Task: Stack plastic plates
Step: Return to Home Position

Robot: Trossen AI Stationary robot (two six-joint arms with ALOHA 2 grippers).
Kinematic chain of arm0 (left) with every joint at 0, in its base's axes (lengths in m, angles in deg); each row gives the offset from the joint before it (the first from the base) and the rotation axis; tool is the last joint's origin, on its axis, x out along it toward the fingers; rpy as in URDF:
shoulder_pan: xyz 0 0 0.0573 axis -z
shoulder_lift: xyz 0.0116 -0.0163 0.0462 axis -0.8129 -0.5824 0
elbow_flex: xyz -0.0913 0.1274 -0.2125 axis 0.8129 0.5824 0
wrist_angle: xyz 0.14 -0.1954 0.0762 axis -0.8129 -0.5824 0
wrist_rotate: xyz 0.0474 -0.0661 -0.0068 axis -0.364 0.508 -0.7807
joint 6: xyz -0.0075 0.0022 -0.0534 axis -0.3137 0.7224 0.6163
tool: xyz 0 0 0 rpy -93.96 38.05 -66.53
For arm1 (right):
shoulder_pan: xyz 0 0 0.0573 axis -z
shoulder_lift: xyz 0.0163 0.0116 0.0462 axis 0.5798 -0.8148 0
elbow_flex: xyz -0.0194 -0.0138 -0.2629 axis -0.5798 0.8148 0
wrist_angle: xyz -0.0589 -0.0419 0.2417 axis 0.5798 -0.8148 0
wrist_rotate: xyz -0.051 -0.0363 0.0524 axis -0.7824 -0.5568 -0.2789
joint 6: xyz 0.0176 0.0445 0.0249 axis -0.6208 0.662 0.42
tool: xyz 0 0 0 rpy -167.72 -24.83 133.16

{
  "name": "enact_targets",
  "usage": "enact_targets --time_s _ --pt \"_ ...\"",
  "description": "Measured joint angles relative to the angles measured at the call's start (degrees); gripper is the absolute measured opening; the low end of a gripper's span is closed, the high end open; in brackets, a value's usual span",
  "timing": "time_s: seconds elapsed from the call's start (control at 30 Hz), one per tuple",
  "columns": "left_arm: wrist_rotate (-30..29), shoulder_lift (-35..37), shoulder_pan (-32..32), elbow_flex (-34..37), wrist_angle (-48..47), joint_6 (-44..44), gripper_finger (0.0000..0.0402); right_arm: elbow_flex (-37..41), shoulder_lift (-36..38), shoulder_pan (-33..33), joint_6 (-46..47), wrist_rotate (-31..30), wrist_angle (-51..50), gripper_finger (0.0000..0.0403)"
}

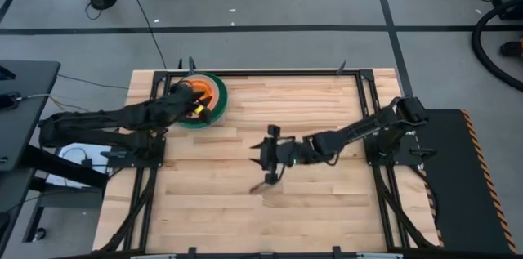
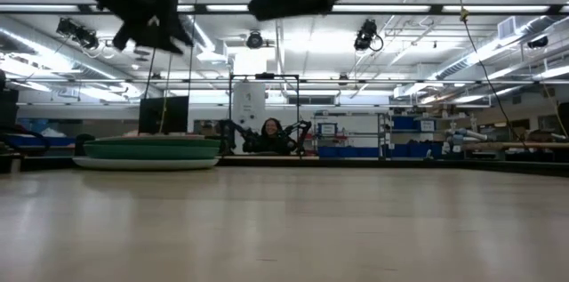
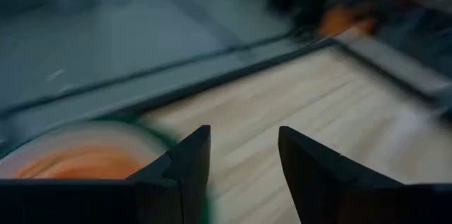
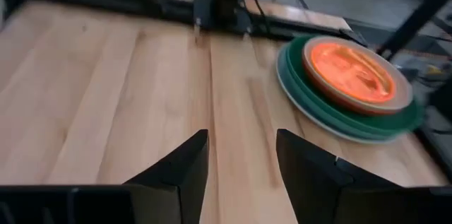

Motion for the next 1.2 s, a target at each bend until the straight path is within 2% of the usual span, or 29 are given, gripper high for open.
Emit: enact_targets --time_s 0.17,0.3,0.43,0.63,0.73,0.8,0.9,1.07,1.13,1.2 --pt "3.11 4.35 5.47 2.26 14.4 -7.92 0.0174 11.64 1.09 8.25 -0.43 8.57 19.61 0.0158" --pt "4.18 7.05 7.84 7.38 25.2 -12.24 0.0174 21.21 6.35 15.77 -0.1 13.32 31.43 0.0139" --pt "12.0 12.98 6.73 12.63 35.14 -18.44 0.0174 29.63 15.24 23.99 1.86 17.62 30.89 0.0114" --pt "28.23 19.99 -0.09 16.91 32.26 -20.71 0.017 40.48 32.16 30.98 4.4 19.47 29.32 0.0072" --pt "38.06 23.36 -3.97 18.0 30.88 -20.97 0.0157 44.76 40.05 30.04 6.98 19.85 24.72 0.0049" --pt "41.57 26.66 -5.96 18.01 28.08 -22.51 0.0144 47.82 44.87 27.18 8.6 19.91 22.7 0.0032" --pt "41.86 30.86 -7.83 19.13 23.44 -23.65 0.0117 52.04 51.67 20.73 9.81 18.72 22.45 0.0009" --pt "42.02 35.76 -8.28 24.98 24.87 -23.26 0.0047 57.8 62.58 13.34 10.14 15.34 22.5 0.0009" --pt "39.23 38.11 -8.22 27.38 24.98 -22.87 0.0015 59.98 66.96 12.23 9.9 15.14 22.65 0.0007" --pt "33.94 40.33 -7.91 30.12 24.63 -21.85 0.0009 62.31 71.03 12.0 9.73 14.81 21.37 0.0005"
